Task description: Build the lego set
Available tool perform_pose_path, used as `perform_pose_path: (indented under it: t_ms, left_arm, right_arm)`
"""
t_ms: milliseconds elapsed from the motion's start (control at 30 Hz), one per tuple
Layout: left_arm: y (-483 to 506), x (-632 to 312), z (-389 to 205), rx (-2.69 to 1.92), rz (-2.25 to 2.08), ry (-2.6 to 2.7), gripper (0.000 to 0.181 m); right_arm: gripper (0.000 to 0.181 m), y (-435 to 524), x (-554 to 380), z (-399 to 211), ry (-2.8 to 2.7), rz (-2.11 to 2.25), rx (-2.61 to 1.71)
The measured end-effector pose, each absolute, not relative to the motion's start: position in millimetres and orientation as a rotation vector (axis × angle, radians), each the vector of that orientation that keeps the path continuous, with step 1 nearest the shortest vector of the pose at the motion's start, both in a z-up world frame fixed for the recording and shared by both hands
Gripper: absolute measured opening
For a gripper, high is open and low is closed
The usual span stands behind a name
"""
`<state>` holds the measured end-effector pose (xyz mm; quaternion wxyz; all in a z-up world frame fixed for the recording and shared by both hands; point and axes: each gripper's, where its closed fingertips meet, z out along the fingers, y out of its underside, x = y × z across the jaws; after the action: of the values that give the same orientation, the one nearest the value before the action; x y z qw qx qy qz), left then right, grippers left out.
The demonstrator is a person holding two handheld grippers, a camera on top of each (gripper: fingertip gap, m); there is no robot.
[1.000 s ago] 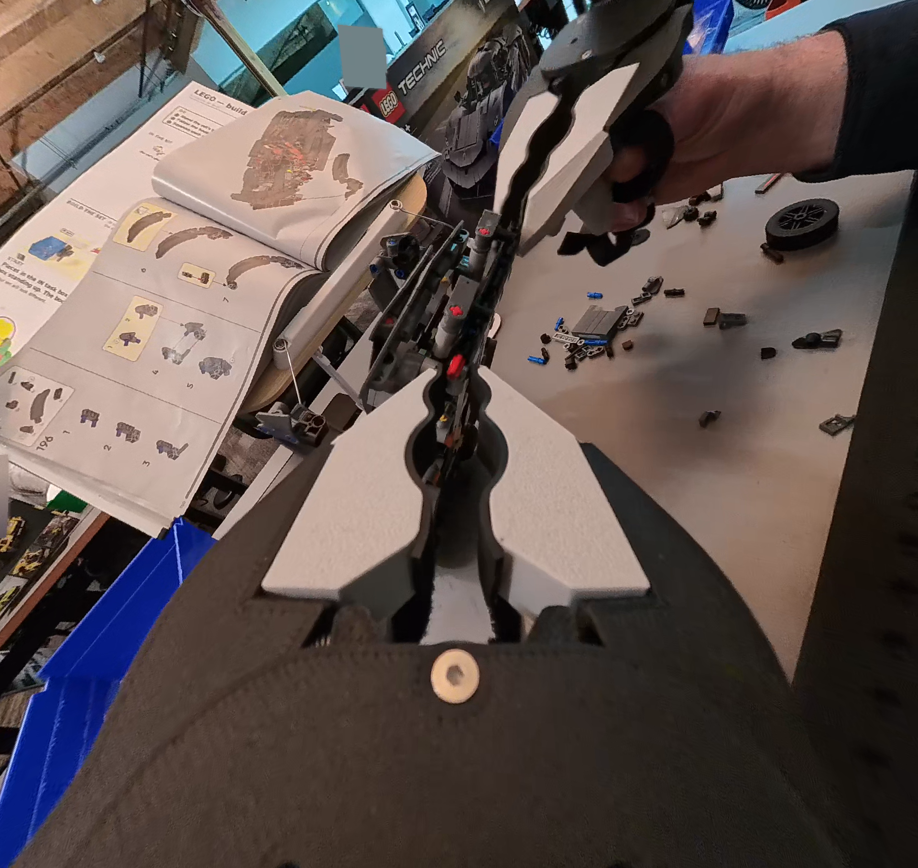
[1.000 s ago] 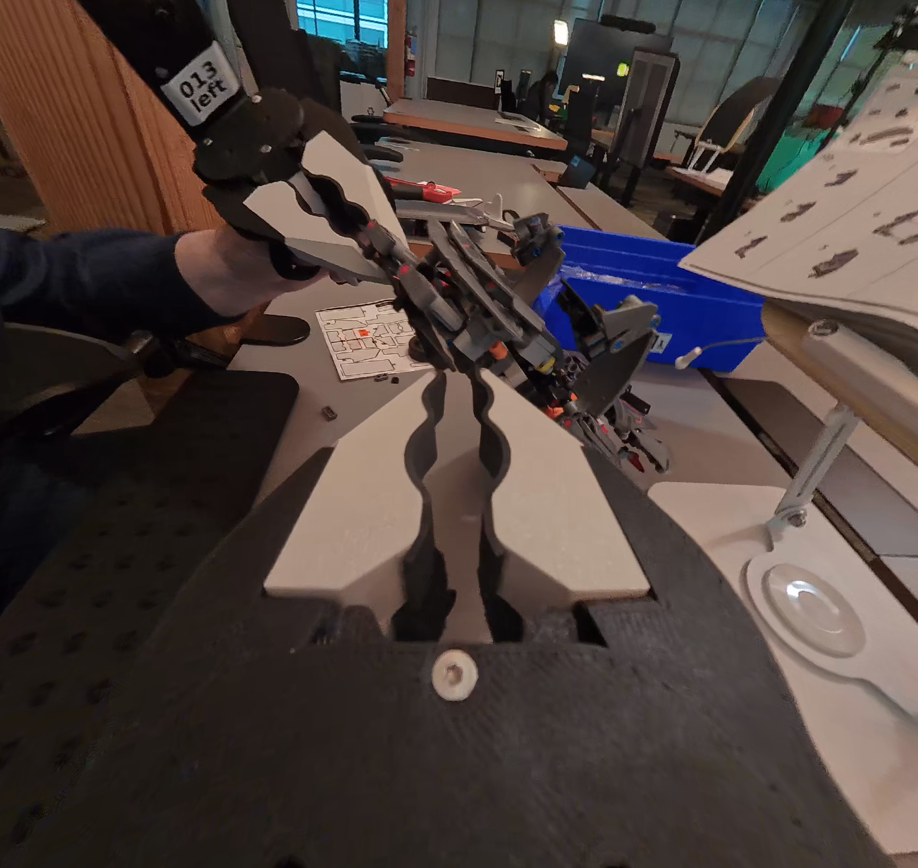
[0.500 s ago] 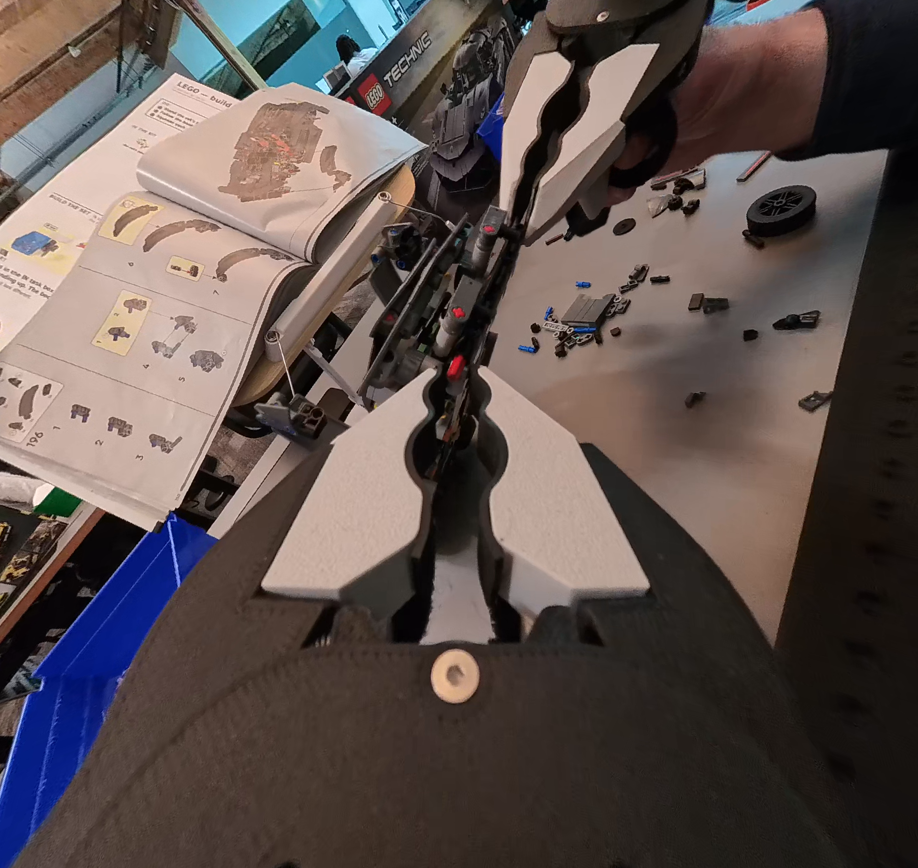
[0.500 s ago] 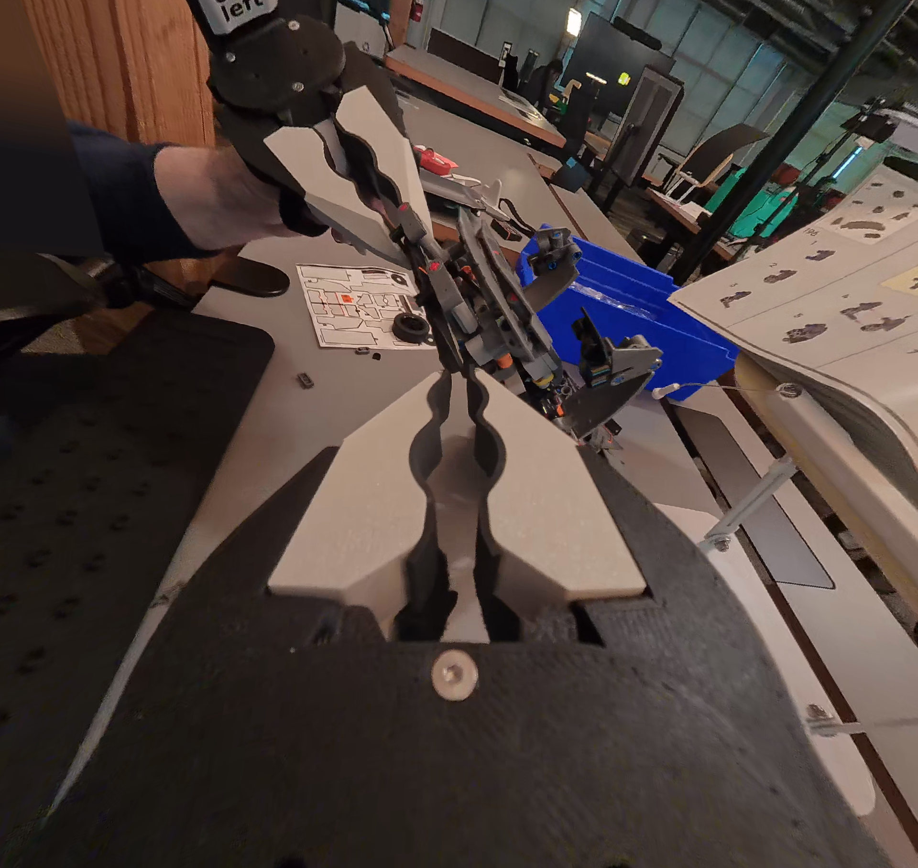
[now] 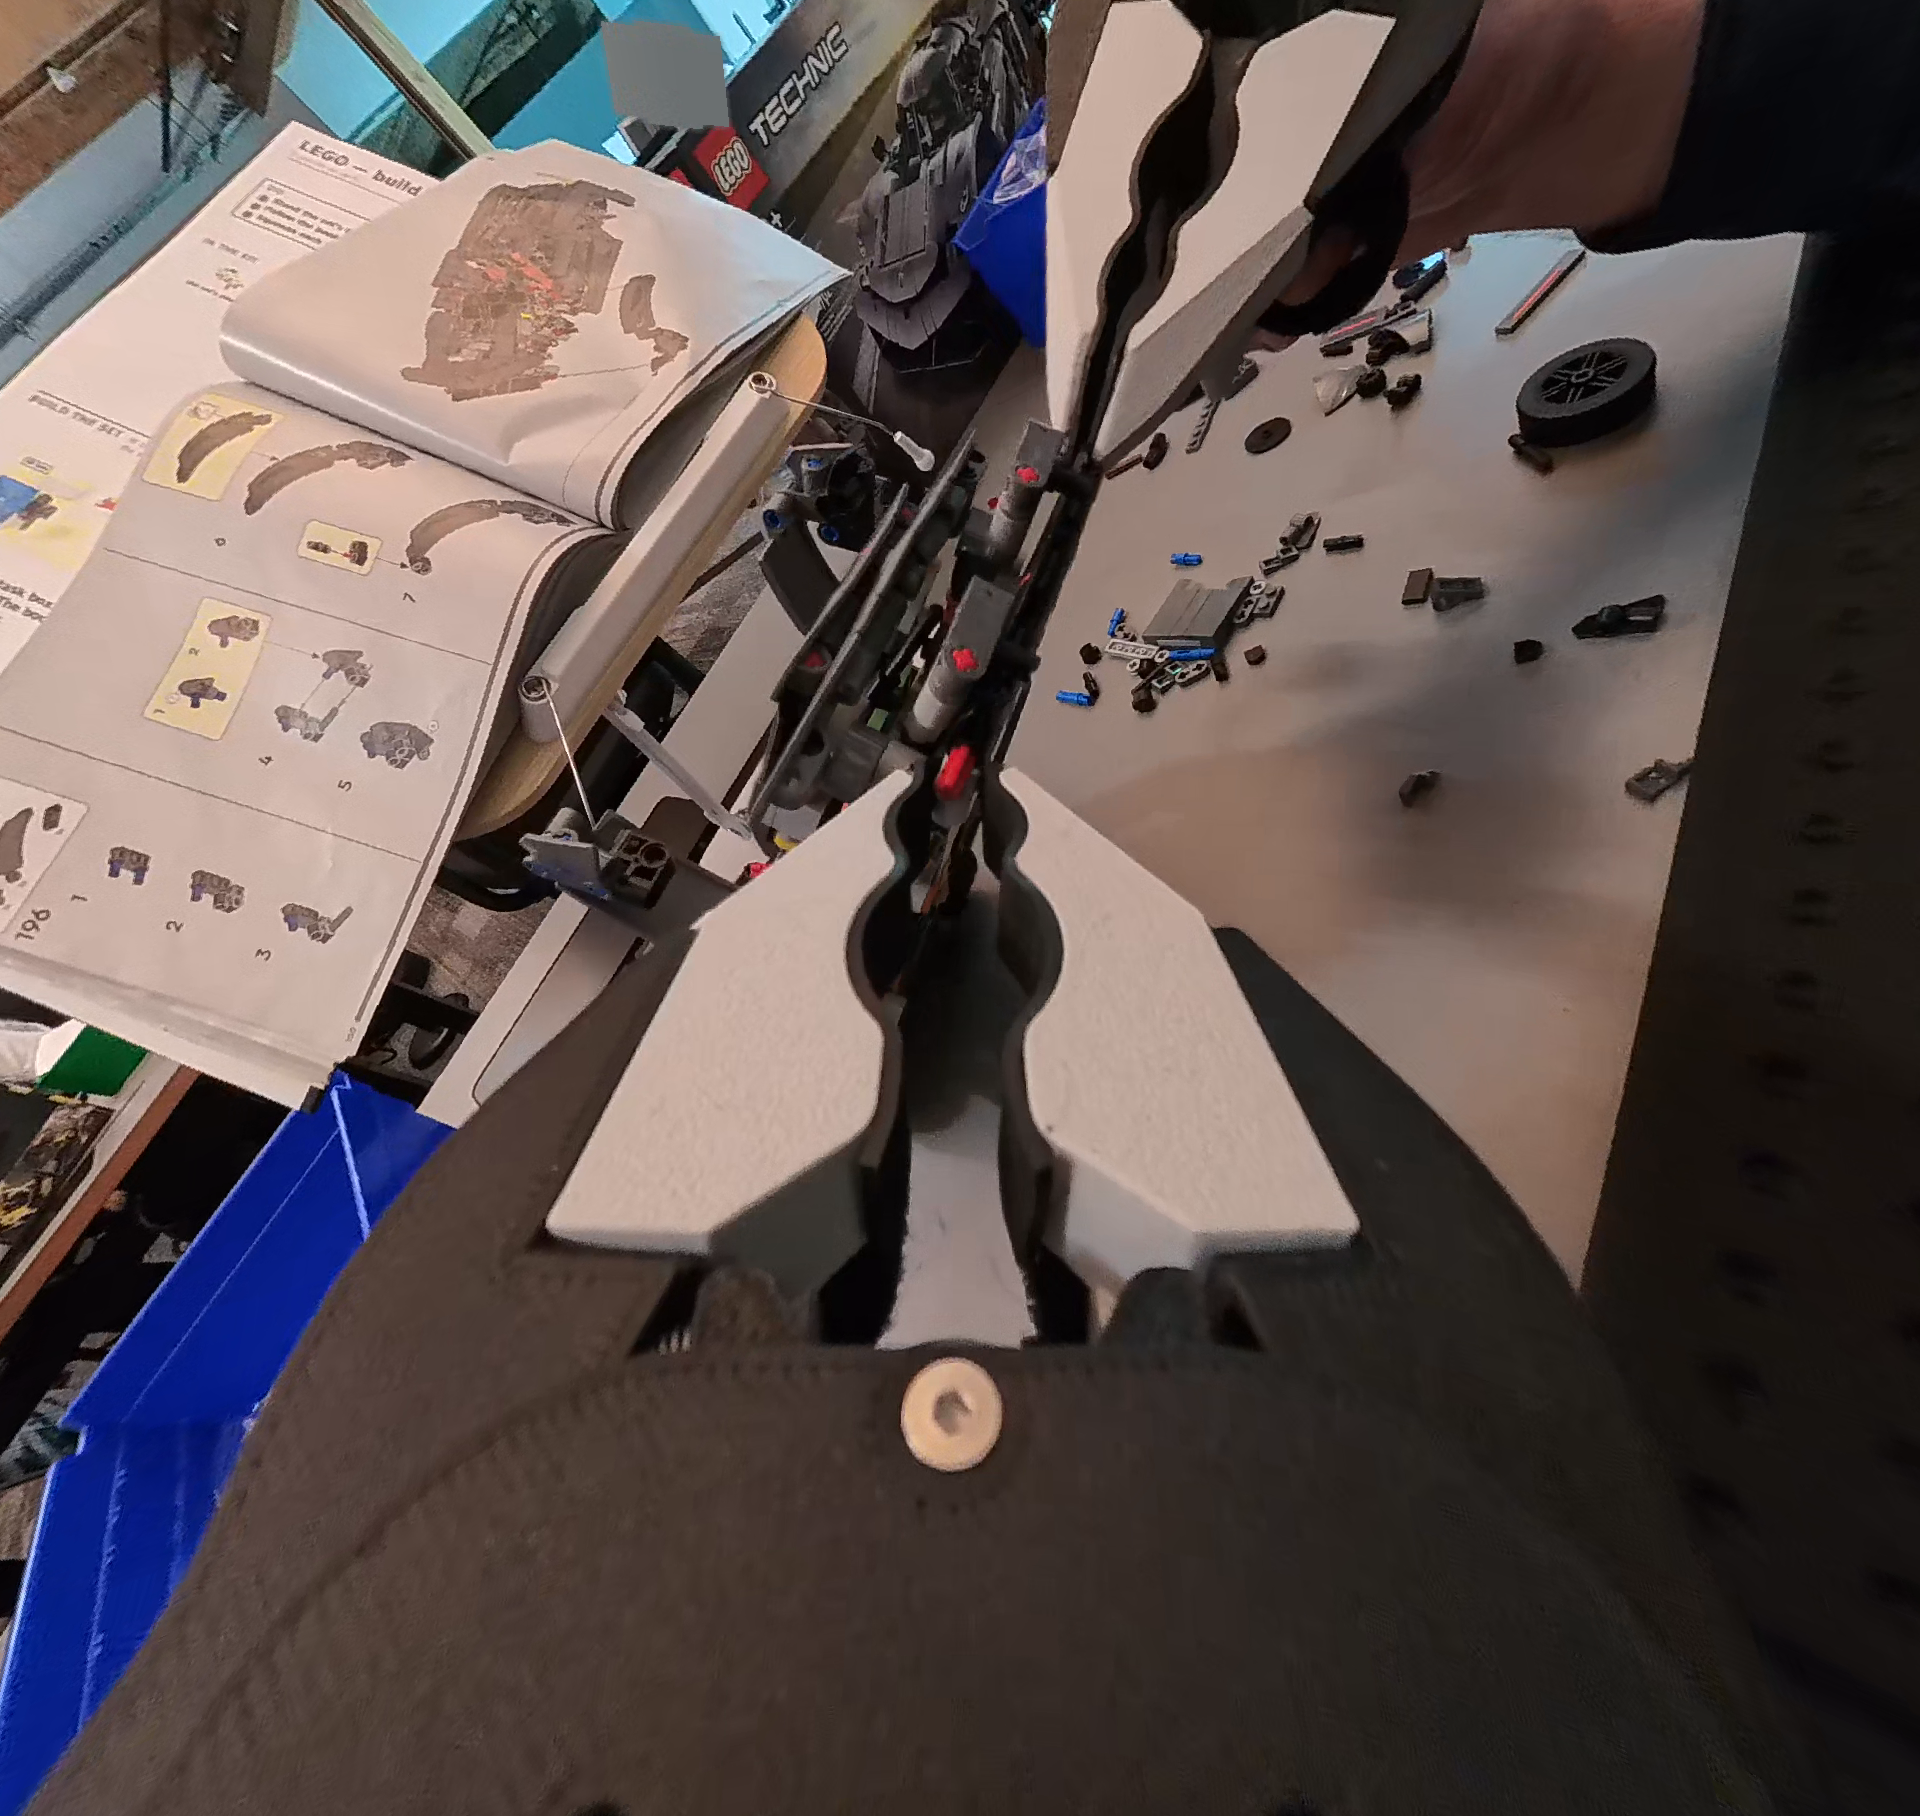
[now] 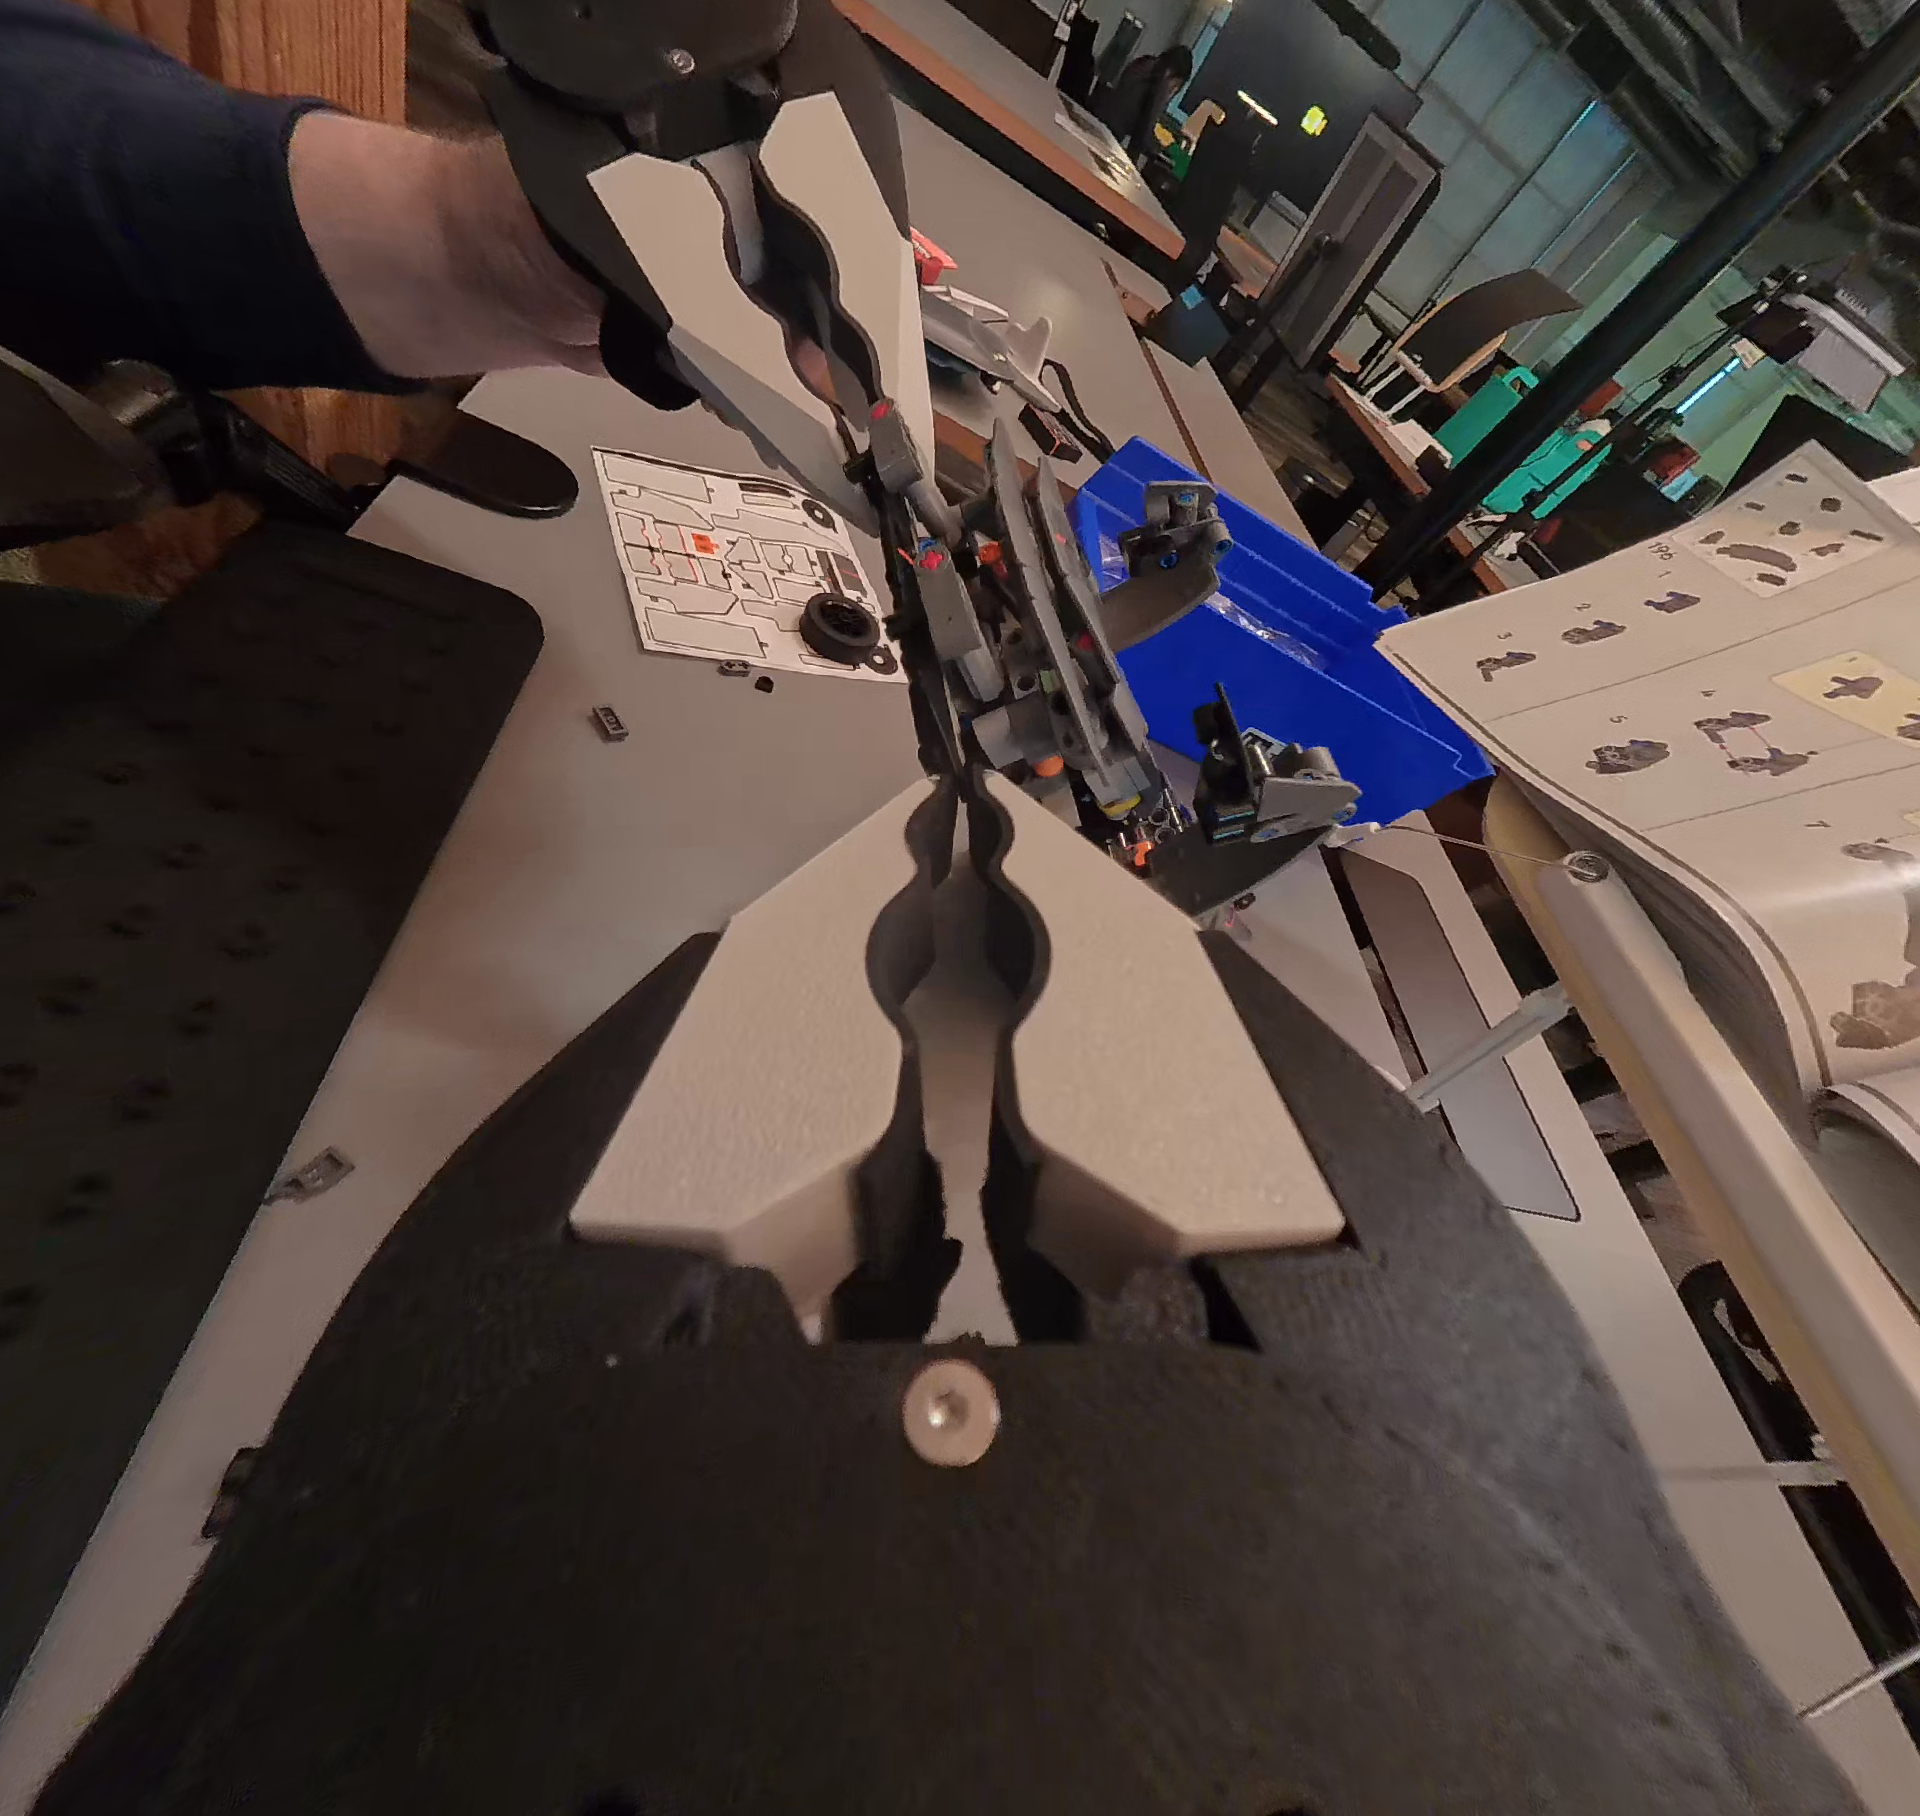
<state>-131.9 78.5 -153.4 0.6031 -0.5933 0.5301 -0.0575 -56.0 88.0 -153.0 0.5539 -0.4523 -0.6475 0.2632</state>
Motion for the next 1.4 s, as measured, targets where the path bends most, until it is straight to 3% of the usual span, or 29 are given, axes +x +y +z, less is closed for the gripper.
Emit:
perform_pose_path:
  t_ms: [767, 967, 1400]
  left_arm:
    - [69.6, -126.8, -165.2, -1.382, -0.214, 1.262, 0.006]
    - [78.5, -161.4, -142.1, -1.395, -0.199, 1.157, 0.005]
    - [79.6, -151.6, -148.0, -1.416, -0.208, 1.162, 0.006]
  right_arm:
    - [0.000, 78.1, -47.0, -173.3, -1.612, 0.514, -1.142]
    - [0.000, 84.4, -29.5, -168.3, -1.573, 0.407, -1.157]
    - [0.000, 85.8, -28.3, -225.3, -1.742, 0.434, -1.274]
